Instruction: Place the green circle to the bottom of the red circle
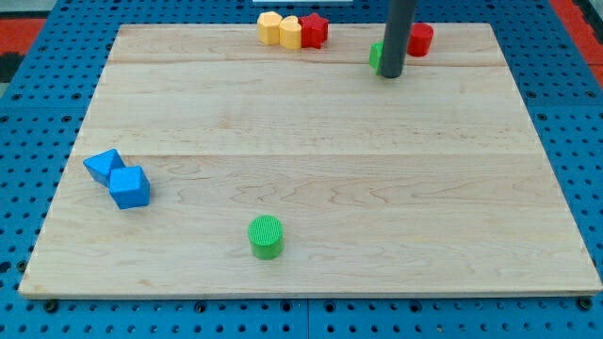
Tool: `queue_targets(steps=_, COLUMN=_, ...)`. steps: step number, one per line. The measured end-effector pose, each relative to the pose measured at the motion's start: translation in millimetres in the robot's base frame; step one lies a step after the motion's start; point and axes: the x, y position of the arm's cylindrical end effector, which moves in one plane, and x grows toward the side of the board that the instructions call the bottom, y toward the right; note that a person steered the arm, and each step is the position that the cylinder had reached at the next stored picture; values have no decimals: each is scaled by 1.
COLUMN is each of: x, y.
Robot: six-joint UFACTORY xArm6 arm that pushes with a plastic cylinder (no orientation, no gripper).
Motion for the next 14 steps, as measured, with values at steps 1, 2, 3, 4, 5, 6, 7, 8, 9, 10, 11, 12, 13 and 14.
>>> queue_targets(steps=1, x=92, y=44)
queue_targets(steps=2, x=200, y=42)
queue_targets(steps=3, x=291, y=-9)
queue_targets(steps=4, x=320, y=-50)
queue_targets(steps=5, x=320, y=-93)
queue_targets(steps=6, x=290, y=-112)
queue_targets(steps=7, x=293, y=-172)
queue_targets(steps=8, x=305, y=-189)
queue_targets(steps=9, x=264, y=-201)
queue_targets(steps=10, x=227, y=-134)
queue_targets(steps=11, x=151, y=-96)
queue_targets(steps=12, x=78, y=-70)
queue_targets(steps=13, x=85, y=-66)
queue_targets(steps=14, x=105, y=-44)
